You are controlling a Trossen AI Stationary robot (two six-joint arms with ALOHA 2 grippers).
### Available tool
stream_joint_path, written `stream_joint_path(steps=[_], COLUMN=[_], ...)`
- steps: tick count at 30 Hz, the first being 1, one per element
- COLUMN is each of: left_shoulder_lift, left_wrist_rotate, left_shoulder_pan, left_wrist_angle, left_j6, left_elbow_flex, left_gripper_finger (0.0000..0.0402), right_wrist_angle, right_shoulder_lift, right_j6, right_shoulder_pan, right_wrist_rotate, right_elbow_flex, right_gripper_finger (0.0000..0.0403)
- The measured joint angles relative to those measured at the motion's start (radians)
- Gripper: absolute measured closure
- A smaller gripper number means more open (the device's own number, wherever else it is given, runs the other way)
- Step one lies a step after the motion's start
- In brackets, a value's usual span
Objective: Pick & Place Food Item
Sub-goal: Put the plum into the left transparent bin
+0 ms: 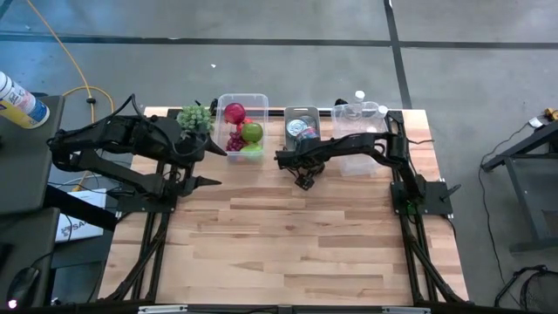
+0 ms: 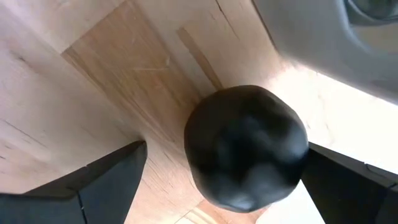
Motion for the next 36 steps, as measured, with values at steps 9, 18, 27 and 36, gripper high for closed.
stream_joint_path(steps=[9,18,27,36], left_shoulder_lift=[0.0,0.003,0.018,0.033], left_wrist_rotate=[0.0,0.001,0.004,0.011], left_shoulder_pan=[0.0,0.0,0.0,0.0], left_wrist_angle=[-0.019,-0.022,-0.018,-0.018], left_j6=[0.02,0.143,0.09,0.056], left_elbow_flex=[0.0,0.0,0.0,0.0], left_gripper_finger=[0.0029,0.0029,0.0029,0.0029], right_wrist_angle=[0.015,0.027,0.029,0.011], right_shoulder_lift=[0.0,0.0,0.0,0.001], right_j6=[0.006,0.072,0.143,0.142], right_shoulder_pan=[0.002,0.002,0.002,0.002], right_wrist_rotate=[-0.007,-0.01,-0.002,-0.035], right_elbow_flex=[0.0,0.0,0.0,0.0], right_gripper_finger=[0.0035,0.0134,0.0185,0.0172])
